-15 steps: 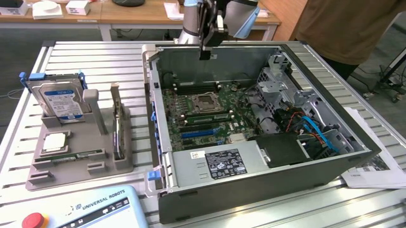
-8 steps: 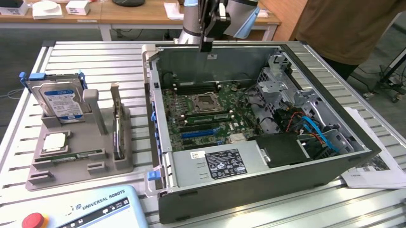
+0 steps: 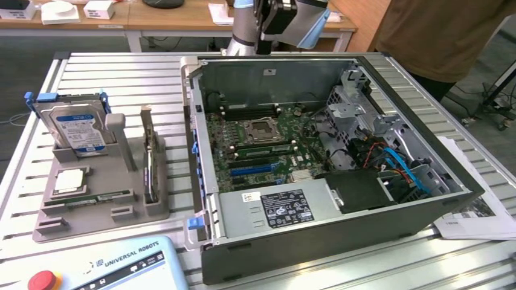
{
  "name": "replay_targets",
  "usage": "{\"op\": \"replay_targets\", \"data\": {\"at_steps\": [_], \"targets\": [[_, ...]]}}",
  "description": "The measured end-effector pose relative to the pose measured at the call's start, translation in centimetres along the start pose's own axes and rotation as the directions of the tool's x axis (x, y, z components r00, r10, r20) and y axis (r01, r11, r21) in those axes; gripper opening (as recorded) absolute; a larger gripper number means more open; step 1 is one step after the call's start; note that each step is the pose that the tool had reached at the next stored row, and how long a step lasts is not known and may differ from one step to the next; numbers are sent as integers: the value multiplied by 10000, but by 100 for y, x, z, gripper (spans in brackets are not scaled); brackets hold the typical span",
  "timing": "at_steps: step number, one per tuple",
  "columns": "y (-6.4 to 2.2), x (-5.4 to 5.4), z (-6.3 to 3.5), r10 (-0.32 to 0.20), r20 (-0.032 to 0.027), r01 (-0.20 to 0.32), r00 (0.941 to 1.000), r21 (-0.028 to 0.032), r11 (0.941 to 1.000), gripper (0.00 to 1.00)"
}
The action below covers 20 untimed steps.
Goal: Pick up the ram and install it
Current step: 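Press down the ram until it locks into place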
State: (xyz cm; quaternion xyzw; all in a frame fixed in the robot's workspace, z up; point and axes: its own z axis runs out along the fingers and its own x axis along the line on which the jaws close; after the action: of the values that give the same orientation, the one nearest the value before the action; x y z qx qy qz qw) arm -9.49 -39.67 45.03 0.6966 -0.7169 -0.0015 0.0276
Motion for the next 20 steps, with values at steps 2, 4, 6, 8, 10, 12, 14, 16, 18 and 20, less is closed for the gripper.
{"op": "replay_targets", "data": {"at_steps": [2,4,6,8,10,12,14,16,18,20], "targets": [[1,0,-11,0,0,0,10000,2,10000,11],[0,0,-11,0,0,0,10000,3,10000,11],[0,0,-11,0,-1,0,10000,3,10000,11],[0,0,-12,0,0,0,10000,3,10000,11],[1,0,-19,0,-2,0,10000,2,10000,11],[1,1,-30,0,-1,0,10000,3,10000,11],[1,0,-36,-1,-1,1,10000,2,10000,11],[1,0,-36,-1,-2,1,10000,3,10000,11],[1,0,-36,0,-3,0,10000,3,10000,11],[1,0,-36,0,-2,0,10000,2,10000,11]]}}
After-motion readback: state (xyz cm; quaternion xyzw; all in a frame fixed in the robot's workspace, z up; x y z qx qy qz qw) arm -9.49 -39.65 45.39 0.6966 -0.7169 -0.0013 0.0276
